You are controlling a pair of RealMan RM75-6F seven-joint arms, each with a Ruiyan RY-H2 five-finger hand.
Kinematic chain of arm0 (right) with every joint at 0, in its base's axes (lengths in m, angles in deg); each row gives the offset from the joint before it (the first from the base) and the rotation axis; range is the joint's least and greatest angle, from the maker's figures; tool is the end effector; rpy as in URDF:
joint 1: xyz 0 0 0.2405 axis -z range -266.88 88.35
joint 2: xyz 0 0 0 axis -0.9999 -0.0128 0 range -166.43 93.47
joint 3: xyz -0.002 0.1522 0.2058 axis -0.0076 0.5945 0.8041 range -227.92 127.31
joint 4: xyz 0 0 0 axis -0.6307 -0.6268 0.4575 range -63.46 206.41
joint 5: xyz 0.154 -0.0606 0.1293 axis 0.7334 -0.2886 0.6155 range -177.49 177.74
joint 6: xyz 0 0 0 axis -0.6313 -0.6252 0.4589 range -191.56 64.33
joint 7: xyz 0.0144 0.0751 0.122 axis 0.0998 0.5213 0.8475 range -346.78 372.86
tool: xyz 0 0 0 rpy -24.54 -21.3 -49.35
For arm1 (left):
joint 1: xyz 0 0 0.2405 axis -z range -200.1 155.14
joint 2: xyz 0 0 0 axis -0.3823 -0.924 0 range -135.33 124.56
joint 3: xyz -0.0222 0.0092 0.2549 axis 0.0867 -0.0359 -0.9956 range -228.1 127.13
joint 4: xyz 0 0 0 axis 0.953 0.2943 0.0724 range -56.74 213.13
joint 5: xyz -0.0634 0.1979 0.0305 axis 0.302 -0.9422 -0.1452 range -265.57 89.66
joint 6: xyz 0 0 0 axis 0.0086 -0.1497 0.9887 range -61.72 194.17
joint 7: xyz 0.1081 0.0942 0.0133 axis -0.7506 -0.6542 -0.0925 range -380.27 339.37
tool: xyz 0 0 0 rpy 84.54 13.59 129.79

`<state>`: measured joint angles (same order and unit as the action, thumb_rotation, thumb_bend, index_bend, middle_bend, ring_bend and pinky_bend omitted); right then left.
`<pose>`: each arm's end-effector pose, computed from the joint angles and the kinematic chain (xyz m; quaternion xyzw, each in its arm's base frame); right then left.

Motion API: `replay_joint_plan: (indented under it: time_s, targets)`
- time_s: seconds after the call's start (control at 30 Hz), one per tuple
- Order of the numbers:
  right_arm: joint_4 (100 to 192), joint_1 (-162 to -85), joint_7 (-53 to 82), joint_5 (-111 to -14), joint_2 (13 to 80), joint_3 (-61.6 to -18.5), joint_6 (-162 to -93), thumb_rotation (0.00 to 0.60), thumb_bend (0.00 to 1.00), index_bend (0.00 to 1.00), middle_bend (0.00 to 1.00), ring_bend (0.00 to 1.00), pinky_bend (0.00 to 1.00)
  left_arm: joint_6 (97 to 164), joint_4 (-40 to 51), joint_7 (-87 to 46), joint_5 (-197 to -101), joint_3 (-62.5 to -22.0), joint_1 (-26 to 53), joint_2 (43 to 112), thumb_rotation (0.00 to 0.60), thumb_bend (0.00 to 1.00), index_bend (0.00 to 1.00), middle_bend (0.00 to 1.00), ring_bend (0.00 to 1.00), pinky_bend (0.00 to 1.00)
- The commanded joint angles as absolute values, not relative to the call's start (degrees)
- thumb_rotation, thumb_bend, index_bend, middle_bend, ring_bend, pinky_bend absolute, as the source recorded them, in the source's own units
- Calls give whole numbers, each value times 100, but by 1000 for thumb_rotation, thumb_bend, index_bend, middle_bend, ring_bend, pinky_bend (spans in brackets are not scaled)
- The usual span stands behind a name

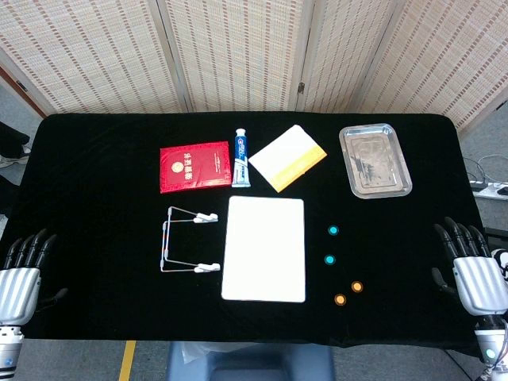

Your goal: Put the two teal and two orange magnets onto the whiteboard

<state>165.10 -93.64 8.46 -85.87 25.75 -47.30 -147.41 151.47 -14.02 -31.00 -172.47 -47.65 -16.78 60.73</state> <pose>-0.3116 -0.1788 0.1649 0.6135 -0.3683 0.3553 0.6014 -0.3090 0.1853 0.1496 -0.6170 -0.3431 -0.3442 0.6189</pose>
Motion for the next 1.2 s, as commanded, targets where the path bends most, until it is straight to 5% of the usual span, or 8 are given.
replay_joint_plan:
  time_s: [0.03, 0.43, 0.93, 1.2]
  targets:
    - [16509, -9368, 852, -8587, 2581, -4727, -14739, 600, 445, 0, 21, 0, 0, 15122, -1387, -3104, -17237, -4771, -1672, 6082, 600, 177, 0, 0, 0, 0]
    - [16523, -9477, 866, -8710, 2580, -4782, -14568, 600, 445, 17, 21, 0, 0, 15145, -1356, -3060, -17282, -4763, -1657, 6105, 600, 177, 0, 0, 0, 0]
    - [16078, -10614, 879, -8970, 3359, -4744, -13081, 600, 445, 313, 56, 0, 0, 15200, -1376, -3054, -17321, -4807, -1704, 6115, 600, 177, 0, 0, 0, 0]
    - [15622, -11033, 755, -8821, 3924, -4714, -12554, 600, 445, 389, 68, 0, 0, 15184, -1323, -3004, -17324, -4814, -1705, 6153, 600, 178, 0, 0, 0, 0]
